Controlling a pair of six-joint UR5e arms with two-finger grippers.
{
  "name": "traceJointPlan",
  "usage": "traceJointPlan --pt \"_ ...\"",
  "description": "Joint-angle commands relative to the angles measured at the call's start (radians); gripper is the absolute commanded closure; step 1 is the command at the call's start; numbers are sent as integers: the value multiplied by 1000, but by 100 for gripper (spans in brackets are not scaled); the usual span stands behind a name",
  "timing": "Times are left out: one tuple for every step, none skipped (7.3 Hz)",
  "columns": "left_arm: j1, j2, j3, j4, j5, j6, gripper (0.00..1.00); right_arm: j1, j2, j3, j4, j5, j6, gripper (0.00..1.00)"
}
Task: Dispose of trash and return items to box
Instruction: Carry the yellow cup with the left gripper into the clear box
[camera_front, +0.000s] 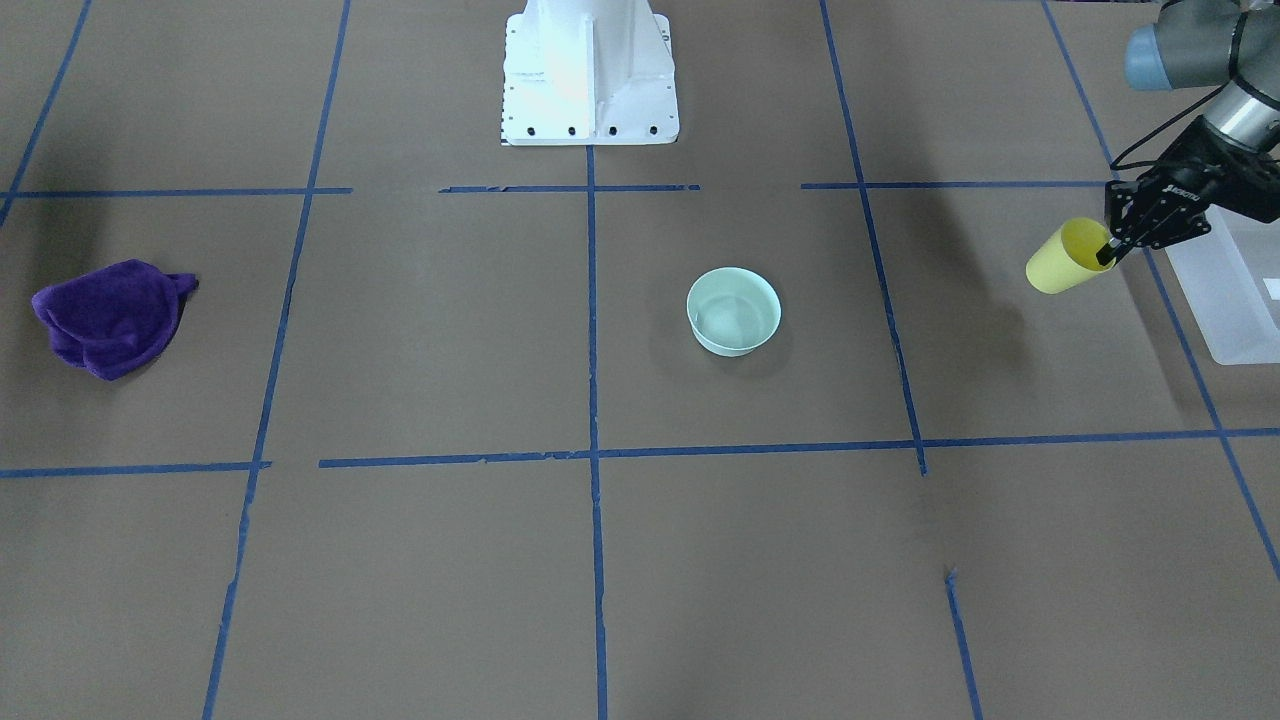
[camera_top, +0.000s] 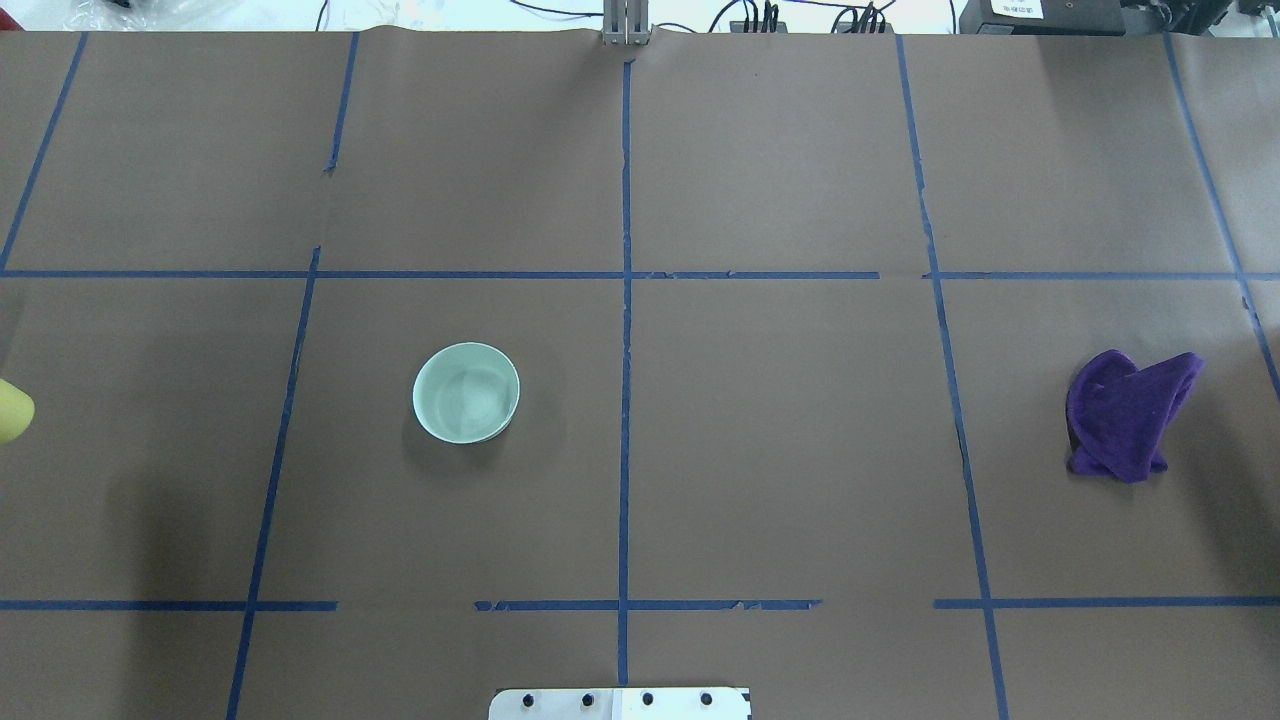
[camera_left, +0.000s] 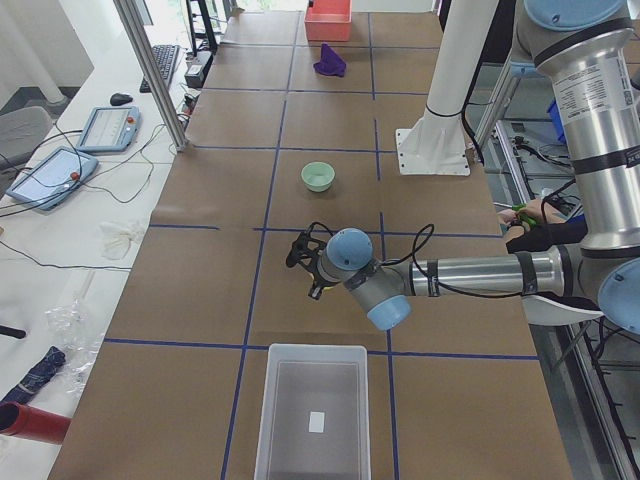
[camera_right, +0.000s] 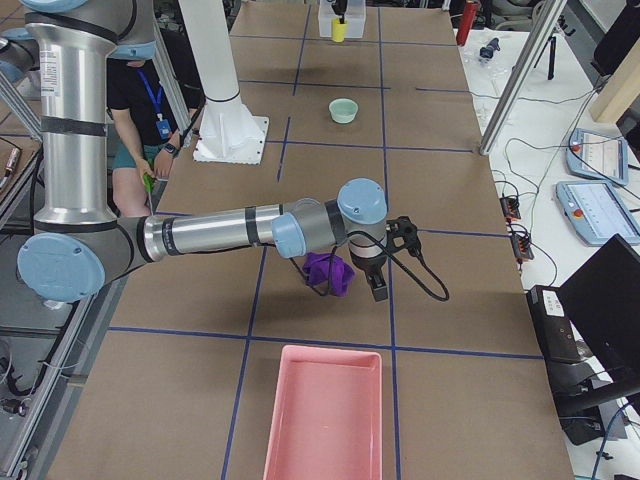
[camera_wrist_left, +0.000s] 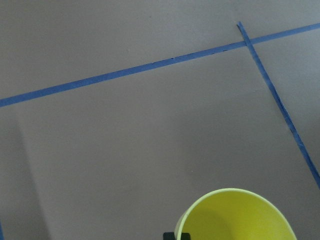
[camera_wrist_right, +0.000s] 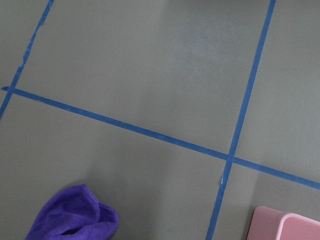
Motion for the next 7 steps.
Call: traceJointPlan --pt "-217 -5 10 262 -28 408 100 0 2 -5 0 -1 0 0" --pt "-322 -47 40 419 -24 621 100 0 2 -7 0 -1 0 0" --pt "-396 -110 106 504 -21 784 100 0 2 -7 0 -1 0 0" --pt "-413 -124 154 506 -19 828 100 0 2 -7 0 -1 0 0" --pt "-415 -119 177 489 -15 816 100 0 2 -7 0 -1 0 0" --pt "-415 -122 221 433 -16 774 100 0 3 -8 0 -1 0 0" --pt "-407 -109 275 314 -15 710 100 0 5 -11 0 -1 0 0"
